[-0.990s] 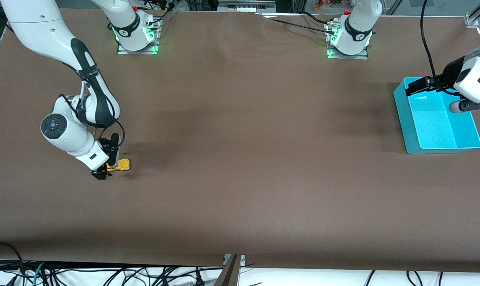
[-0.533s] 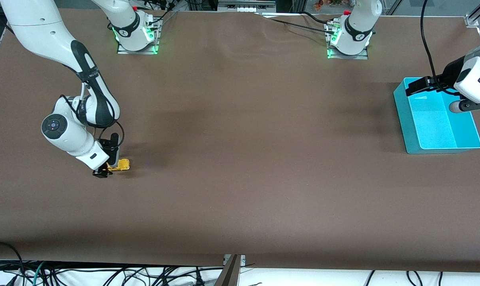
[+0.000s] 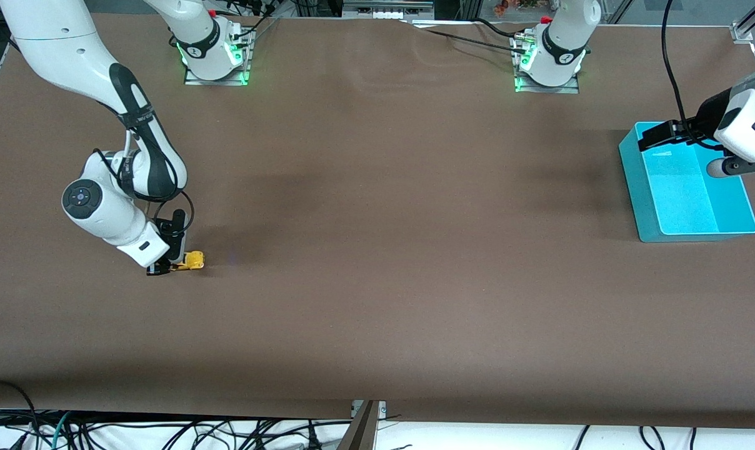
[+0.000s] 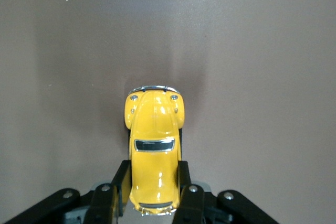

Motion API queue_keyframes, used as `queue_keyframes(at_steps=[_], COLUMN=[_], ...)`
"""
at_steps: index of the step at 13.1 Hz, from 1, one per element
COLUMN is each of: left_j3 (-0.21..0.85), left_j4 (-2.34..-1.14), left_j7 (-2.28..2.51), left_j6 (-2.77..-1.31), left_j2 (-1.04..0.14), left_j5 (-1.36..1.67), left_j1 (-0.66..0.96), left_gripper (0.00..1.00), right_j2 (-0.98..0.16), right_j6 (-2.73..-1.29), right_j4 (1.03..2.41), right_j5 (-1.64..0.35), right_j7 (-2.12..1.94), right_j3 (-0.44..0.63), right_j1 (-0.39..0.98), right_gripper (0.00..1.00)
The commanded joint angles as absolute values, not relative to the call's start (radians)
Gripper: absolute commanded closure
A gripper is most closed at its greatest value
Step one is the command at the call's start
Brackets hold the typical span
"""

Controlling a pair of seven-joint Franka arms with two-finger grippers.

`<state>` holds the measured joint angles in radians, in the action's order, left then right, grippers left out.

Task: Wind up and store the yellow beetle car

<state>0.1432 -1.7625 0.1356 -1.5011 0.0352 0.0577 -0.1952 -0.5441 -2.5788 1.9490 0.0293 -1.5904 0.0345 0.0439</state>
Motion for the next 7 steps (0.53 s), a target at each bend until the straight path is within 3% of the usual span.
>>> queue_keyframes(at_steps=[1,7], left_j3=[0.141,0.143], left_j4=[-1.747,-1.721], left_j7=[0.114,0.114], left_j6=[-1.491,-1.477], left_j2=[0.040,0.038], left_j5=[0.093,0.097], left_j1=[-0.209,-0.218], left_gripper=[0.00,0.00], right_j2=[-0.557,-0.589], right_j6=[-2.554,-2.566], right_j4=[1.970,1.964], right_j5=[0.009,0.012], right_j7=[-1.608,-1.761], right_j3=[0.028,0.028], right_j1=[0.008,-0.147], right_gripper=[1.00,1.00])
